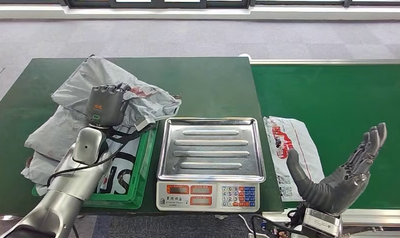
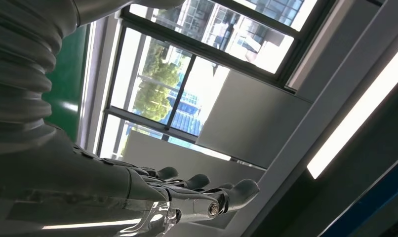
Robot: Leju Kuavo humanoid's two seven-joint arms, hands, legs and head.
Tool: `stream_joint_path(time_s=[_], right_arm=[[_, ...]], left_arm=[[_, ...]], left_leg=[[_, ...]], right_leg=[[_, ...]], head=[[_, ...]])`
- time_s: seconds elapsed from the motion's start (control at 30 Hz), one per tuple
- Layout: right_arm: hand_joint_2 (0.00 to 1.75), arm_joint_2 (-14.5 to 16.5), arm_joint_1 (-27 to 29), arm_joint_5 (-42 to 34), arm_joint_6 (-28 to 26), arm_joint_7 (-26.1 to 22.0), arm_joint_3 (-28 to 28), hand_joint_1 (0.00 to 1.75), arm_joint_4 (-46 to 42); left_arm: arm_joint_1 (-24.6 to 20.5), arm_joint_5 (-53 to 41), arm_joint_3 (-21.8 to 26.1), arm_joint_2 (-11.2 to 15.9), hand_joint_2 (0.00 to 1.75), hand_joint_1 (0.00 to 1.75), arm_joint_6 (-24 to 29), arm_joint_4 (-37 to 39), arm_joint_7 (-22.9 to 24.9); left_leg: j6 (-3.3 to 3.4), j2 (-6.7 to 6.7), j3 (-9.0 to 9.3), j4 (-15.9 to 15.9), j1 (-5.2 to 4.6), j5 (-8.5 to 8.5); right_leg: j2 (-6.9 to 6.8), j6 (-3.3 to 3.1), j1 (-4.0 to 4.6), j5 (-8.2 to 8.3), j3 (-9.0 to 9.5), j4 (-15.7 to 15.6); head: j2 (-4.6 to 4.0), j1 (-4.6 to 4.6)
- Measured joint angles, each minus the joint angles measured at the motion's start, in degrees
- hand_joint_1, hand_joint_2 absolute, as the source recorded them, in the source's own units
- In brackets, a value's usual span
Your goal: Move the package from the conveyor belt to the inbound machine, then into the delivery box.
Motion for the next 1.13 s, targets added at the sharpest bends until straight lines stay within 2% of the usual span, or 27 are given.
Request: stream_joint_path(time_s=[0.33,0.37,0.43,0.47,0.5,0.57,0.63,0.73,0.83,0.87,0.93,0.97,1.1,1.13], right_arm=[[1.75,0.0,2.7,1.2,0.0,0.3,-1.2,0.0,-3.3],[1.75,0.0,3.0,1.4,0.0,0.3,-1.3,0.0,-3.7],[1.75,0.0,3.5,1.8,0.0,0.5,-1.7,0.0,-4.4],[1.75,0.0,3.8,2.0,0.0,0.6,-1.9,0.0,-4.6],[1.75,0.0,4.0,2.2,0.0,0.7,-2.0,0.0,-4.9],[1.75,0.1,4.4,2.4,0.1,0.8,-2.1,0.0,-5.2],[1.75,0.1,4.6,2.8,0.1,1.0,-2.1,0.0,-5.3],[1.75,0.1,4.7,4.1,0.1,1.8,-2.1,0.0,-5.3],[0.44,0.0,4.8,7.0,0.6,4.2,-2.1,0.0,-5.3],[0.44,0.0,4.9,8.2,1.0,5.2,-2.1,0.0,-5.3],[1.31,-0.1,4.9,11.3,2.6,7.8,-2.1,0.0,-5.2],[1.75,-0.1,4.9,13.5,3.8,9.6,-2.1,0.0,-5.0],[1.75,-0.6,3.2,25.0,12.1,20.5,-3.1,0.0,-2.1],[1.75,-0.7,2.8,26.2,13.2,21.9,-3.4,0.0,-1.5]], left_arm=[[7.5,-1.8,11.2,1.4,1.75,1.75,0.3,0.9,-0.1],[8.1,-2.2,11.9,1.4,1.75,1.55,0.3,0.9,0.0],[8.7,-2.4,13.2,1.3,1.75,0.68,0.4,1.1,0.1],[9.0,-2.4,13.8,1.2,1.31,0.24,0.4,1.2,0.2],[9.3,-2.6,14.4,1.1,0.87,0.0,0.4,1.2,0.5],[10.5,-2.9,15.4,0.9,0.0,0.0,0.5,0.3,2.0],[12.1,-2.0,16.5,0.6,0.0,0.0,0.5,-1.9,1.8],[14.7,7.0,19.0,-0.7,0.0,0.0,-0.3,-6.8,-4.3],[16.8,31.0,21.2,-2.7,0.0,0.0,-6.7,-12.8,-12.8],[17.7,40.7,21.7,-3.4,0.0,0.0,-10.1,-15.1,-14.9],[20.2,56.9,22.6,-5.1,0.0,0.0,-15.1,-19.6,-18.0],[21.5,61.6,22.8,-5.9,0.0,0.0,-15.7,-21.7,-19.1],[27.0,69.5,23.0,-8.6,0.0,0.0,-12.9,-29.5,-23.3],[27.7,70.2,23.0,-8.9,0.0,0.0,-12.3,-30.4,-23.7]], left_leg=[[-0.09,0.04,0.01,0.0,0.0,-0.07],[-0.09,0.04,0.01,0.0,0.01,-0.07],[-0.09,0.04,0.01,0.0,0.01,-0.07],[-0.09,0.05,0.01,0.0,0.01,-0.07],[-0.1,0.08,0.02,0.0,0.01,-0.07],[-0.12,0.16,0.05,0.0,0.01,-0.09],[-0.15,0.24,0.08,-0.1,0.01,-0.1],[-0.15,0.23,0.09,-0.1,0.0,-0.1],[-0.14,0.17,0.15,-0.1,-0.02,-0.12],[-0.14,0.17,0.16,-0.1,-0.02,-0.13],[-0.14,0.19,0.14,-0.1,-0.01,-0.15],[-0.13,0.2,0.12,-0.1,0.0,-0.15],[-0.11,0.27,0.12,-0.1,-0.01,-0.17],[-0.11,0.28,0.12,-0.1,-0.01,-0.17]], right_leg=[[0.04,-0.06,0.01,-0.05,-0.05,0.0],[0.04,-0.07,0.01,-0.06,-0.05,0.0],[0.04,-0.07,0.01,-0.06,-0.06,0.0],[0.04,-0.07,0.01,-0.06,-0.05,0.0],[0.06,-0.07,0.01,-0.06,-0.05,0.0],[0.15,-0.07,0.01,-0.06,-0.06,0.0],[0.22,-0.08,0.01,-0.06,-0.07,0.0],[0.22,-0.08,0.0,-0.06,-0.06,0.0],[0.18,-0.08,-0.02,-0.08,0.02,0.0],[0.18,-0.09,-0.02,-0.08,0.02,0.0],[0.18,-0.1,0.0,-0.09,0.01,0.0],[0.19,-0.1,0.0,-0.09,0.0,0.0],[0.26,-0.08,-0.01,-0.08,-0.02,0.0],[0.27,-0.08,-0.01,-0.08,-0.02,0.0]], head=[[0.0,0.0],[0.0,0.0],[0.0,0.0],[0.0,0.0],[0.0,0.0],[0.0,0.0],[0.0,-0.01],[0.0,-0.01],[0.0,-0.01],[0.0,0.0],[0.0,-0.01],[0.0,0.01],[0.0,0.0],[0.0,0.0]])
